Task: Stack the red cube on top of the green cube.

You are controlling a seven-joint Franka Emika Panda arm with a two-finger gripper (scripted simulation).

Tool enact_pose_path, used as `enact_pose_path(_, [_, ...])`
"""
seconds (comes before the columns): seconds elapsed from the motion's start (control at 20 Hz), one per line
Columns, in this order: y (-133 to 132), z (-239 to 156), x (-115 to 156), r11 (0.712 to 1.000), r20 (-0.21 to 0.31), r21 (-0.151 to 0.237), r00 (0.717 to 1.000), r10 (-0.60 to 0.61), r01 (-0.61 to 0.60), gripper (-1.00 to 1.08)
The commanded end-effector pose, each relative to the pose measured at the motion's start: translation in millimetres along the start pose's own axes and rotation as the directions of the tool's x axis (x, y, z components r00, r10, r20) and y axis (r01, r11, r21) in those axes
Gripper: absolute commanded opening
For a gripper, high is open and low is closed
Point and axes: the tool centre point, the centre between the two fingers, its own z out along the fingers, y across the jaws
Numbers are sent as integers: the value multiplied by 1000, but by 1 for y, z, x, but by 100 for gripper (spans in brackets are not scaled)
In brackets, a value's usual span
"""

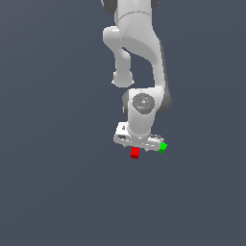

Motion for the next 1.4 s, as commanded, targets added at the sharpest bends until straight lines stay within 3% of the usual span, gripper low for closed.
enact_pose_path(0.0, [-2, 3, 2, 1000, -2, 0, 1000, 10, -10, 100])
enact_pose_path(0.4, [-2, 6, 2, 1000, -1, 0, 1000, 8, -8, 100])
enact_pose_path(1.15, [-2, 52, 2, 1000, -1, 0, 1000, 9, -9, 100])
enact_pose_path(1.2, [-2, 52, 2, 1000, -1, 0, 1000, 9, -9, -100])
enact_pose_path(1.35, [-2, 52, 2, 1000, -1, 0, 1000, 9, -9, -100])
